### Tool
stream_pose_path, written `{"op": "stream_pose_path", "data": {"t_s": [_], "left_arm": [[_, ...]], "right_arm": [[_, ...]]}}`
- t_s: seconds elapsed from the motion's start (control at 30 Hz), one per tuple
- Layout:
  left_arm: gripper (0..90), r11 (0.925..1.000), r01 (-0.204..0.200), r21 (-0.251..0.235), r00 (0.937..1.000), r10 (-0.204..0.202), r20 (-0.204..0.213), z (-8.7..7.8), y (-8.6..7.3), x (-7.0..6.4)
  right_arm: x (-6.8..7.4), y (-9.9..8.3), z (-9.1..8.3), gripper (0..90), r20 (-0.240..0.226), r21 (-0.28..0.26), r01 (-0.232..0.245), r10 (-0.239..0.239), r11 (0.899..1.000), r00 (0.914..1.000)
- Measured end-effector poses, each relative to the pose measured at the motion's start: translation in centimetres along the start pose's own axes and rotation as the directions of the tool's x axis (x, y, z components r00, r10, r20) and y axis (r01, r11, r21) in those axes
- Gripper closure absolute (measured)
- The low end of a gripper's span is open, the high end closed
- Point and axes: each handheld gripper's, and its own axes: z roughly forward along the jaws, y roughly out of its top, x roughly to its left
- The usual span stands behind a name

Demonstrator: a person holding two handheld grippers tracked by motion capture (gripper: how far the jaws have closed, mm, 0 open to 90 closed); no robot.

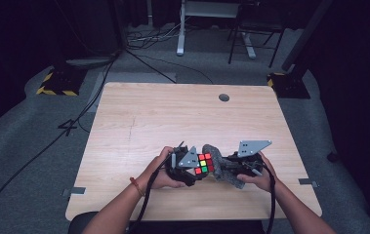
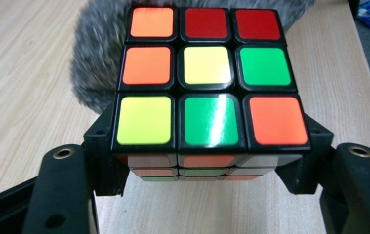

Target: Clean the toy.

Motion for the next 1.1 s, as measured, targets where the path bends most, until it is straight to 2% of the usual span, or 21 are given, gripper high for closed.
{"op": "stream_pose_path", "data": {"t_s": [0.1,0.3,0.37,0.47,0.67,0.83,0.9,0.97,1.07,1.1], "left_arm": [[33.1,0.9997,-0.005,0.024,1.0,0.005,-0.003,0.3,0.0,0.0],[32.8,0.9963,-0.02,0.083,0.9994,0.023,-0.027,1.3,0.3,-0.2],[32.8,0.9955,-0.021,0.093,0.9991,0.025,-0.034,1.5,0.4,-0.1],[32.9,0.995,-0.017,0.098,0.9992,0.021,-0.035,1.7,0.4,0.1],[33.3,0.9993,-0.005,0.038,0.9996,0.006,-0.027,1.1,0.3,0.5],[33.4,0.9999,-0.012,0.007,0.9992,0.013,-0.039,0.1,0.3,0.5],[33.4,0.9999,-0.013,-0.004,0.999,0.013,-0.043,-0.3,0.4,0.4],[33.4,0.9998,-0.012,-0.018,0.9988,0.011,-0.048,-0.6,0.4,0.4],[33.3,0.9996,-0.02,-0.018,0.9982,0.019,-0.057,-0.7,0.5,0.3],[33.3,0.9997,-0.023,-0.012,0.9979,0.022,-0.061,-0.6,0.5,0.3]], "right_arm": [[0.3,0.3,-0.1,76.5,0.011,-0.013,0.016,-0.016,1.0,0.9998],[0.9,0.9,0.1,76.7,0.0,-0.04,0.036,-0.036,0.999,0.9994],[1.2,1.2,0.3,76.6,0.01,-0.03,0.053,-0.053,0.998,0.9986],[1.1,1.3,0.4,76.6,0.01,-0.038,0.046,-0.046,0.998,0.9989],[0.9,1.2,0.0,76.4,0.049,-0.016,0.056,-0.055,0.998,0.9973],[-0.3,0.1,0.3,76.4,0.073,0.041,0.01,-0.013,0.999,0.9972],[-0.5,-0.2,0.4,76.4,0.084,0.056,0.008,-0.013,0.998,0.9964],[-0.5,-0.5,0.5,76.4,0.103,0.057,0.023,-0.029,0.998,0.9943],[-0.3,-0.5,0.2,76.4,0.088,0.022,0.025,-0.027,0.999,0.9957],[-0.1,-0.3,0.1,76.4,0.082,0.008,0.039,-0.04,0.999,0.9958]]}}
